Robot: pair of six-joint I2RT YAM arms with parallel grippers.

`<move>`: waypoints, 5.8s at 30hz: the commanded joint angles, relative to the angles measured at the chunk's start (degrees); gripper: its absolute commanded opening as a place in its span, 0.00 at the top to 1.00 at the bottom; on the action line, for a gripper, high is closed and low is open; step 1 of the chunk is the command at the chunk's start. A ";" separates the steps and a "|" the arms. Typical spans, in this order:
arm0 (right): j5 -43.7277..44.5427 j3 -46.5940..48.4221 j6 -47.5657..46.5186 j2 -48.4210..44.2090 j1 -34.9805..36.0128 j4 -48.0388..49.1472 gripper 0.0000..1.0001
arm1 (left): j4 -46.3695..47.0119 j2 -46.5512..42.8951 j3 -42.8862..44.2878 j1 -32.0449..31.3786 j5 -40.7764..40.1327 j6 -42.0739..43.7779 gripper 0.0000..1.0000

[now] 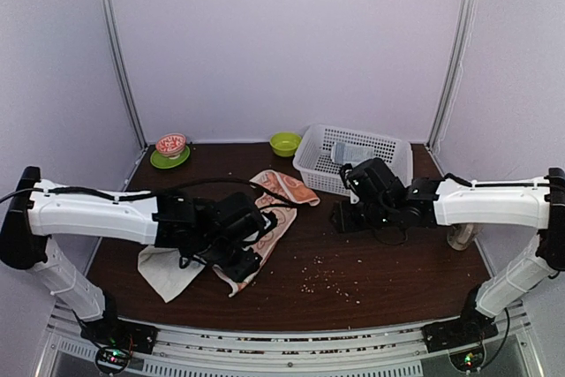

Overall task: Roll the towels
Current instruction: Pick up the towel from the center of the board.

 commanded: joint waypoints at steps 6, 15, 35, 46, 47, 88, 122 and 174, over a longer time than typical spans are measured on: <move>1.27 -5.10 0.79 -5.74 -0.72 3.32 0.51 | -4.48 8.73 3.78 -0.51 3.17 8.22 0.49; 1.21 -5.02 0.53 -6.41 -0.91 3.07 0.51 | -6.38 14.94 5.44 -0.42 1.83 10.66 0.53; 1.99 -5.66 0.87 -7.44 -0.95 2.85 0.52 | -5.61 14.46 3.34 2.60 -3.83 8.78 1.00; 0.99 -4.28 0.56 -6.51 -0.90 3.50 0.53 | -0.79 0.42 -2.42 6.35 -2.41 7.23 1.00; 0.96 -4.23 0.56 -6.33 -0.91 3.46 0.53 | -1.34 0.93 -2.42 6.35 -3.28 6.96 1.00; 1.92 -3.79 -0.32 -7.01 -1.13 2.56 0.52 | -2.25 10.49 1.58 5.46 -2.51 10.32 1.00; -7.63 -11.79 -1.66 -25.05 -12.01 2.54 0.52 | 10.17 -23.44 -7.68 17.66 8.63 1.18 1.00; -6.43 -1.06 2.42 7.71 27.26 -20.24 1.00 | 1.08 -31.42 -10.95 18.30 -0.28 0.58 1.00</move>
